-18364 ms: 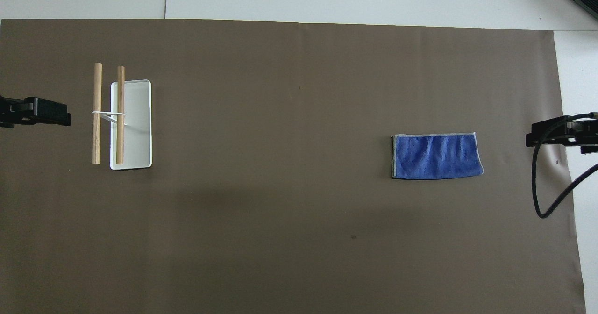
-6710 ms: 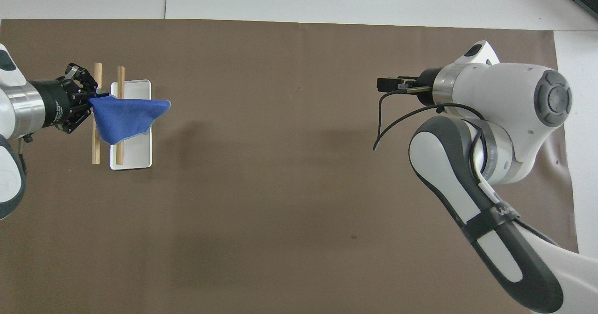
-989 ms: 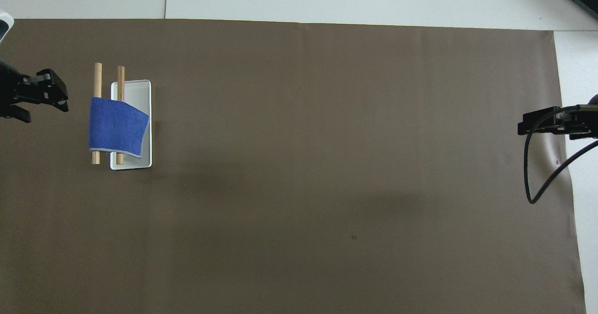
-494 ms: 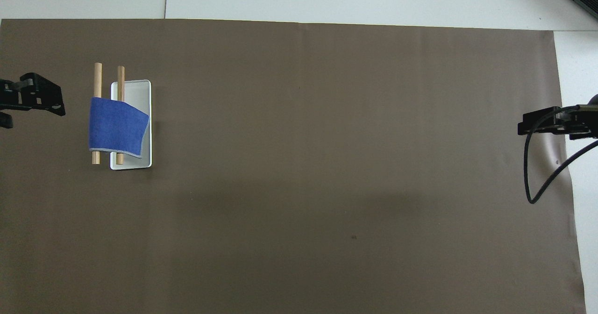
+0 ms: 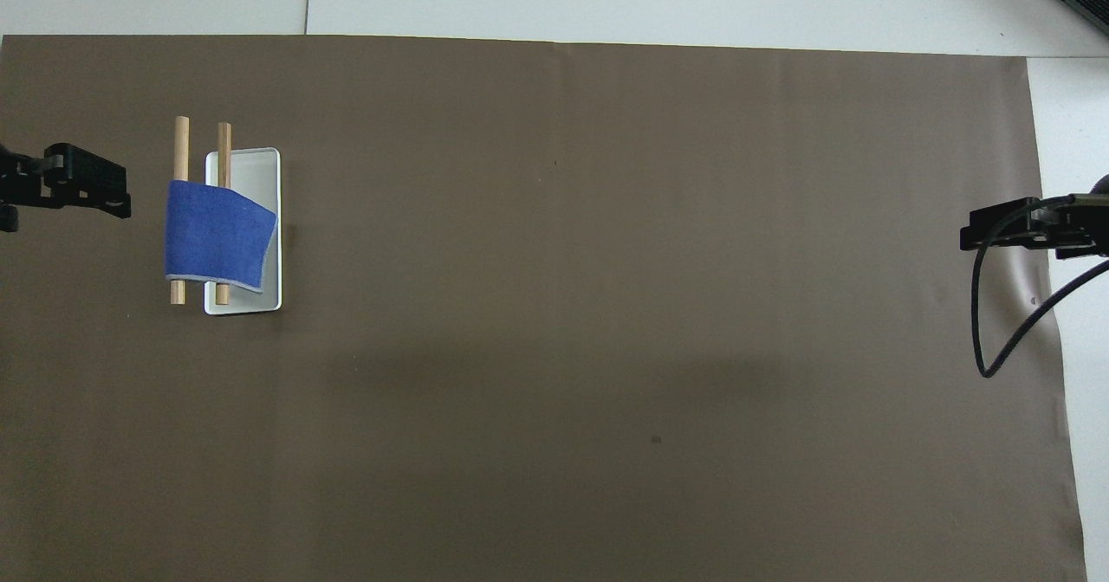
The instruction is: Right arm passes towel to left arm to hang
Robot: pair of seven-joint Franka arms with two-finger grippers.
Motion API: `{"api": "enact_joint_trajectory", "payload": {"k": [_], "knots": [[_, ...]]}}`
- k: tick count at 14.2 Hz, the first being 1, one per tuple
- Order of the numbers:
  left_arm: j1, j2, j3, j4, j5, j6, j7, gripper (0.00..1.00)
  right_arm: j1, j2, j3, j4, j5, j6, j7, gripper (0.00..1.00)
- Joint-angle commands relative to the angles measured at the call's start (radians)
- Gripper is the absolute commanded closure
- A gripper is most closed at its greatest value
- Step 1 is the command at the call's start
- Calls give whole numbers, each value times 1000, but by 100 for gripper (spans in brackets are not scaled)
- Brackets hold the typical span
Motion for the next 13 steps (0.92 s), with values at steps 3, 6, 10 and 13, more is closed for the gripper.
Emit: {"api": "enact_joint_trajectory", "payload": {"k": [3,6,10,13], "knots": [[-1,-24,4,-34,-13,32,9,0,-7,-20,6,-17,2,-6,-15,0],[-1,-24,4,-37,-13,32,11,0,-7,-20,6,-17,2,-4,-15,0],[-2,-24,4,-40,-13,32,6,0,-7,-20,6,-17,2,-4,-15,0],[-2,-26,6,-43,-13,32,6,0,-7,-20,6,-17,2,-6,-15,0]]}}
